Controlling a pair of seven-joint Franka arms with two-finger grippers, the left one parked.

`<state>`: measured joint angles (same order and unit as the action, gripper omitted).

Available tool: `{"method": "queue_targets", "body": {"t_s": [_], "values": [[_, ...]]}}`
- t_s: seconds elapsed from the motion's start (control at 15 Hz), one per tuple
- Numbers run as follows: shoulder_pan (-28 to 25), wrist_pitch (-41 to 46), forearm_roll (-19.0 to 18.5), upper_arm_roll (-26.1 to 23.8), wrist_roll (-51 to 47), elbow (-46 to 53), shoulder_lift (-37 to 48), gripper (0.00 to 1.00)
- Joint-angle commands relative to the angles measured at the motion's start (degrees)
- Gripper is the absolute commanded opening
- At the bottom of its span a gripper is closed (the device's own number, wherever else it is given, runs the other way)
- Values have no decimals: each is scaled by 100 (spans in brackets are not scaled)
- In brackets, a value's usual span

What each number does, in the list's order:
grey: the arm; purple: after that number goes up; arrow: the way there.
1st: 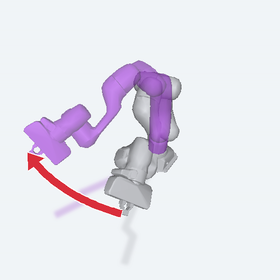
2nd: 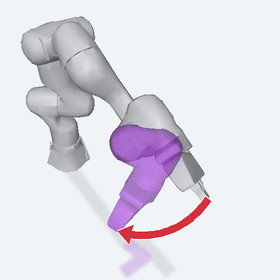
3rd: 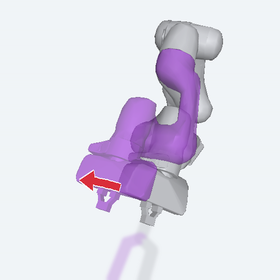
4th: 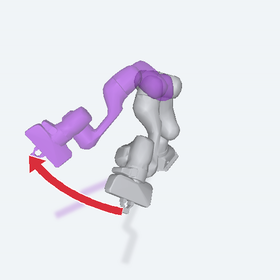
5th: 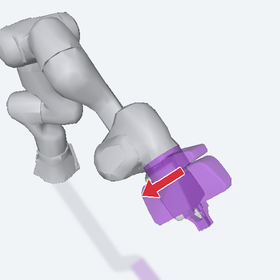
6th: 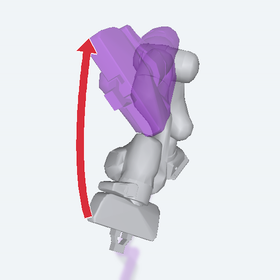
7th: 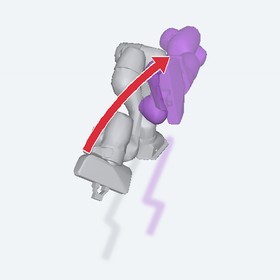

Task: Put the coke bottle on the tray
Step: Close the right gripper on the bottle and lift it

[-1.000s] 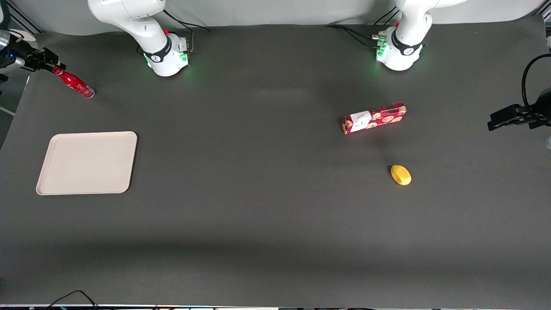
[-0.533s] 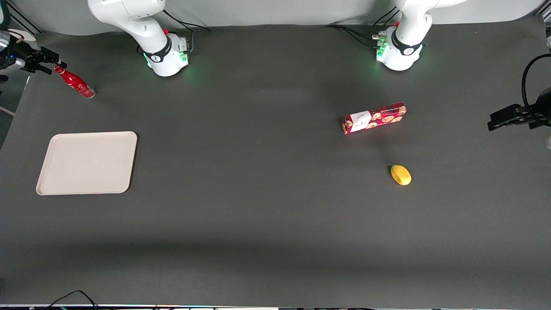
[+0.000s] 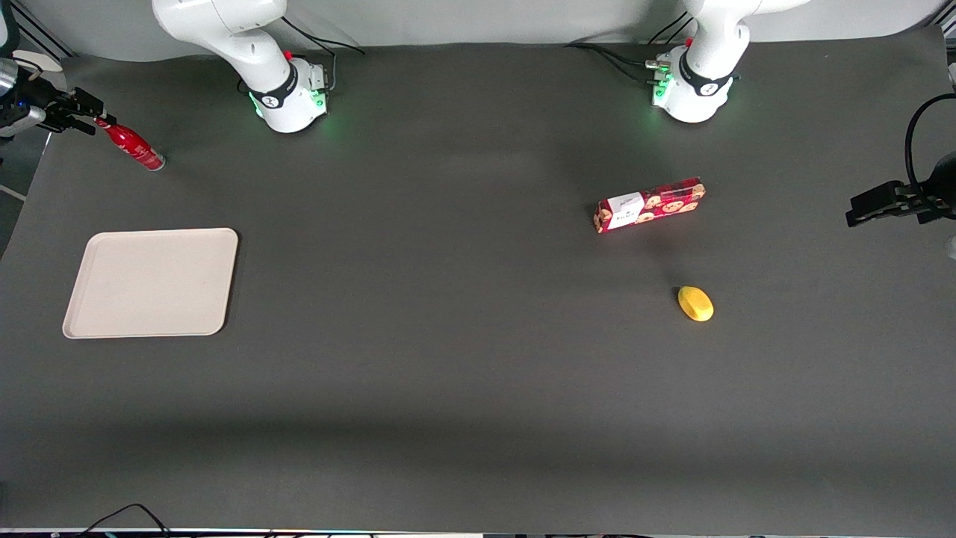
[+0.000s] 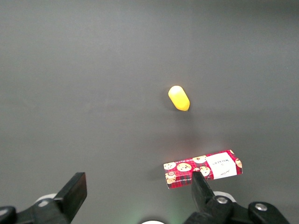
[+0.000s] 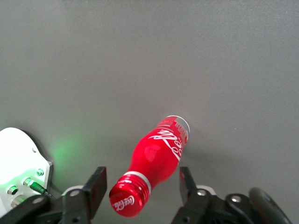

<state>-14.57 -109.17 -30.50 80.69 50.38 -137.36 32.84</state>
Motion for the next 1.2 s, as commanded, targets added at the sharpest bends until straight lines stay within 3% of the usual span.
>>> {"method": "queue_targets", "body": {"t_s": [0.0, 0.2, 0.47, 0.67, 0.8, 1.13], "values": [[-63, 36, -62, 69, -81, -10, 241, 44], [-54, 36, -62, 69, -81, -10, 241, 36], [-63, 45, -62, 61, -81, 7, 241, 14], [-89, 141, -62, -79, -151, 42, 206, 5], [-125, 246, -62, -316, -248, 138, 162, 0], [-142, 1081, 0, -1545, -529, 841, 153, 0]]}}
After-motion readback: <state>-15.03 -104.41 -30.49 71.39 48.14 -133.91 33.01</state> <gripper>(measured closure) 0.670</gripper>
